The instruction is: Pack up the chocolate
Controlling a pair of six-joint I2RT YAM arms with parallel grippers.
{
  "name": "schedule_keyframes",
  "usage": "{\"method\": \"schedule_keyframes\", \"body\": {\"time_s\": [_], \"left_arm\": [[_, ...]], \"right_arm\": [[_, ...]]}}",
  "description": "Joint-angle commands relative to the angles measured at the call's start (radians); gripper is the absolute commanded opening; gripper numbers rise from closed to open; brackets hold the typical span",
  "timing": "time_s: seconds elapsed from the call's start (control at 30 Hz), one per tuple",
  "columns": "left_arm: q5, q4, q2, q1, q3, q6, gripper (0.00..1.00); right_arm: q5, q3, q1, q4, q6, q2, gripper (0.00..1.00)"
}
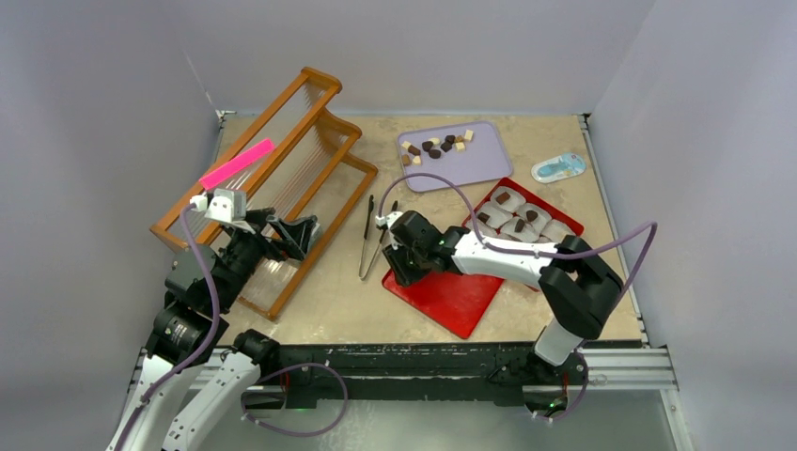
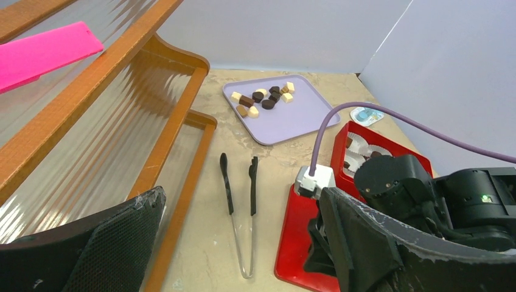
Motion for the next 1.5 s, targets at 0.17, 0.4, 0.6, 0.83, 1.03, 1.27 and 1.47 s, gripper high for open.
{"method": "schedule_keyframes", "body": {"time_s": [0.17,0.4,0.6,0.83,1.03,1.27,1.47], "left_arm": [[-0.02,0.006,0.009,-0.005,0.004,0.014,0.97],[-0.029,0.006,0.002,-0.004,0.003,0.014,0.97],[-0.026,0.006,0.006,-0.006,0.003,0.014,0.97],[-0.027,0.006,0.007,-0.004,0.002,0.014,0.97],[-0.026,0.005,0.016,-0.005,0.002,0.014,0.97],[-0.036,0.006,0.023,-0.005,0.0,0.016,0.97],[0.041,0.077,0.004,-0.006,-0.048,0.08,0.95]], "right_arm": [[-0.097,-0.052,0.044,0.048,-0.082,-0.031,0.38],[-0.046,-0.017,0.09,0.023,-0.085,0.019,0.37],[0.066,0.018,0.125,-0.018,-0.079,0.062,0.35],[0.116,0.028,0.166,-0.03,-0.085,0.105,0.28],[0.138,0.025,0.18,-0.016,-0.095,0.082,0.13],[0.087,0.02,0.181,0.005,-0.118,-0.029,0.0],[0.021,0.057,0.181,-0.067,-0.142,-0.129,0.0]]}}
